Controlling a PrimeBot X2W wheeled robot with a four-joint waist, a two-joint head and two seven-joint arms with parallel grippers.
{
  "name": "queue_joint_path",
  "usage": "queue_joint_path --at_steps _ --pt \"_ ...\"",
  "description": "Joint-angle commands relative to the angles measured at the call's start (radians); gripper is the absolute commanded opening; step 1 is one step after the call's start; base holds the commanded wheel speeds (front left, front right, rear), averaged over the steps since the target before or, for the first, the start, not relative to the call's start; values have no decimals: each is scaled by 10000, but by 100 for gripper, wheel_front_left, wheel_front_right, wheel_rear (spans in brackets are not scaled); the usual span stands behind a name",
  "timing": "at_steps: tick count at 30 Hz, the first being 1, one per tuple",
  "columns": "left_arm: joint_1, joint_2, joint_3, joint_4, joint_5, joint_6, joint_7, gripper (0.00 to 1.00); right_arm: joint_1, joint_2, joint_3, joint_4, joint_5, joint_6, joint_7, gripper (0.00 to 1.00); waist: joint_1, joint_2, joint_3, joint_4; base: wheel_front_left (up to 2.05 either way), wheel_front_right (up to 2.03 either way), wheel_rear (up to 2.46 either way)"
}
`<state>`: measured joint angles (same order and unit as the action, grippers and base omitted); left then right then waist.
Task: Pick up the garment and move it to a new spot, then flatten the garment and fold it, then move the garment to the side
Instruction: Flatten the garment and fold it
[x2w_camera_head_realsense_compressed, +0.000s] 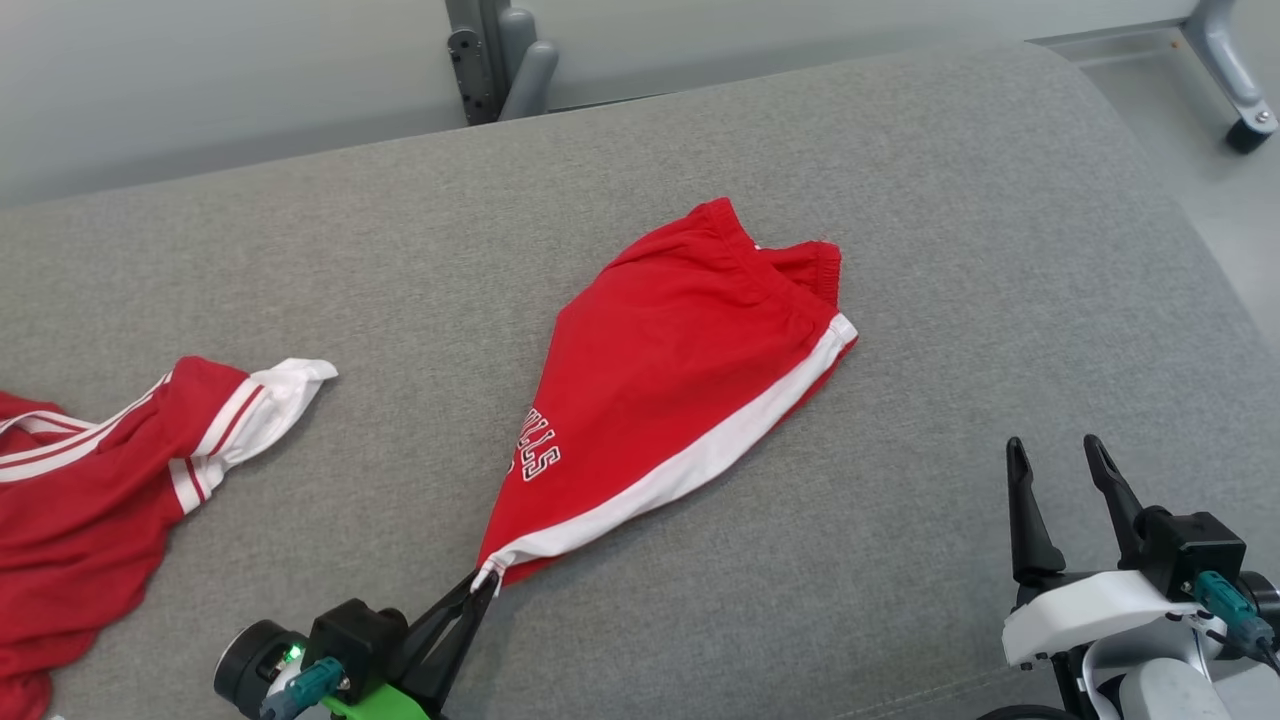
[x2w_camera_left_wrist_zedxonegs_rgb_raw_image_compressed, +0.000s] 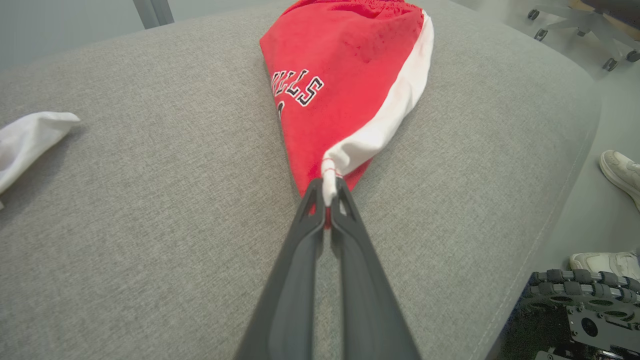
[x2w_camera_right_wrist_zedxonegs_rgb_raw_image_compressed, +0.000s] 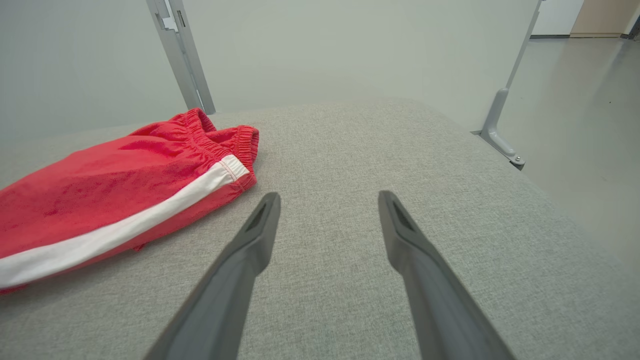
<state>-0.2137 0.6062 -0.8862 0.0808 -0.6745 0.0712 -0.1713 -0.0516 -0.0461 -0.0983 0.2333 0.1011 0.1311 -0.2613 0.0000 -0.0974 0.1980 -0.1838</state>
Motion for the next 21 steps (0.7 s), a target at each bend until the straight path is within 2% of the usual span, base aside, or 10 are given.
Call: queue_joint_path --at_steps 1,7,11,12,13,15,16,17,21 --pt "14 -165 5 314 30 -168 -294 0 -7 -37 -29 22 -123 -7 -16 100 0 0 -97 398 0 0 0" --pt "-143 -550 106 1568 846 -565 -908 0 169 -40 -56 18 -250 -7 -16 100 0 0 -250 630 0 0 0" --pt "202 -841 707 1734 1228 -914 -943 0 288 -39 -86 -17 -287 -7 -16 100 0 0 -318 692 0 0 0" --pt "342 -906 898 1738 1368 -994 -938 7 303 -37 -93 -24 -297 -7 -16 100 0 0 -331 704 0 0 0" --pt "611 -1098 1320 1793 1569 -1167 -939 23 322 -34 -89 -23 -314 -7 -16 100 0 0 -348 728 0 0 0" --pt "805 -1271 1663 1883 1775 -1330 -941 48 323 -39 -70 1 -321 -7 -16 100 0 0 -354 748 0 0 0" --pt "925 -1354 1789 1968 1840 -1391 -941 80 338 -37 -61 14 -320 -7 -16 100 0 0 -363 755 0 0 0" --pt "1072 -1424 1929 2079 1916 -1463 -940 100 362 -37 -55 18 -319 -7 -16 100 0 0 -381 762 0 0 0" --pt "1579 -1846 2610 2439 1663 -1671 -943 100 515 -39 -30 53 -315 -7 -16 100 0 0 -538 783 0 0 0"
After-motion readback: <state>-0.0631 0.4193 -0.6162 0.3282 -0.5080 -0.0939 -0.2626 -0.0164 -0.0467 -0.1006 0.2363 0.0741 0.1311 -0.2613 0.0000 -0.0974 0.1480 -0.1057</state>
